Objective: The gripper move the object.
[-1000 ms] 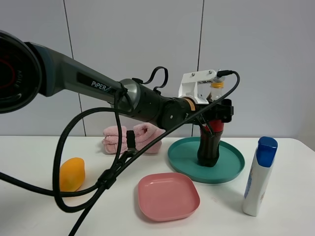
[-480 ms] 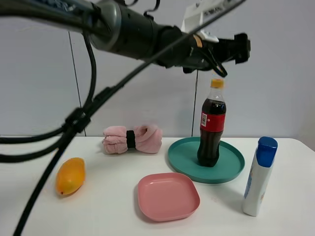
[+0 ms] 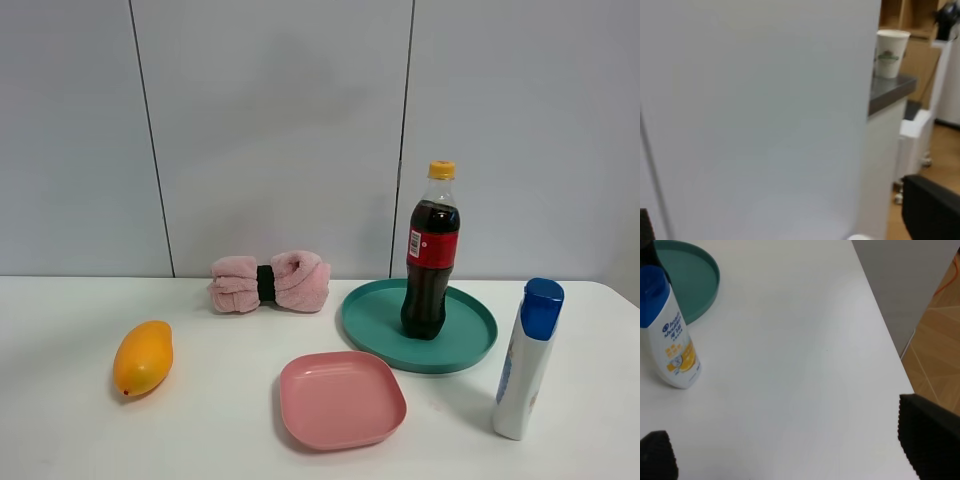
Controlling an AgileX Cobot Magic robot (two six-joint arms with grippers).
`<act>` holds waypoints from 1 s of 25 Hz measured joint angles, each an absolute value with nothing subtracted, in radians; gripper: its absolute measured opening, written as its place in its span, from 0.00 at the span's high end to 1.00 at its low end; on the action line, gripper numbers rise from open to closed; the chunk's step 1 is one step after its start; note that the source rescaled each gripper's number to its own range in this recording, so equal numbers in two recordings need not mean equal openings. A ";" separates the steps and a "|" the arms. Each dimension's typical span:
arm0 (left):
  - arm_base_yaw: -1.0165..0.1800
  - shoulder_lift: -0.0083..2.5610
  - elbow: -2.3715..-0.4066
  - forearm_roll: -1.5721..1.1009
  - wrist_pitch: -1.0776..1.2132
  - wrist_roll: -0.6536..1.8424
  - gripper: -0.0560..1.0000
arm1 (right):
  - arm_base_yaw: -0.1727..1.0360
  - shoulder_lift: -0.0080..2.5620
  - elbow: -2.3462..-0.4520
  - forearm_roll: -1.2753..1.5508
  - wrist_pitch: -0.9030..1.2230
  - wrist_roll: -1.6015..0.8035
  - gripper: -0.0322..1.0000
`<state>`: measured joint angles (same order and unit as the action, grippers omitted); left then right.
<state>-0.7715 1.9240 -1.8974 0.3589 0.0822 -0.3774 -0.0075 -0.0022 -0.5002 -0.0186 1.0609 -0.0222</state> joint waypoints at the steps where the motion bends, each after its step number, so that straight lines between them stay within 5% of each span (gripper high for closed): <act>1: -0.771 1.908 -1.897 0.380 0.117 -0.377 0.01 | -0.008 -0.002 -0.500 -0.019 1.061 -0.022 0.00; 12: -0.673 1.767 -1.897 0.418 0.662 -0.251 0.00 | -0.008 -0.002 -0.500 -0.019 1.061 -0.022 0.00; 25: -0.271 1.686 -1.897 0.418 0.805 -0.207 0.00 | -0.008 -0.002 -0.500 -0.019 1.061 -0.022 0.00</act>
<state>-0.2714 1.6865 -1.8974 0.4181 0.8055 -0.2073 -0.0075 -0.0022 -0.5002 -0.0186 1.0609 -0.0222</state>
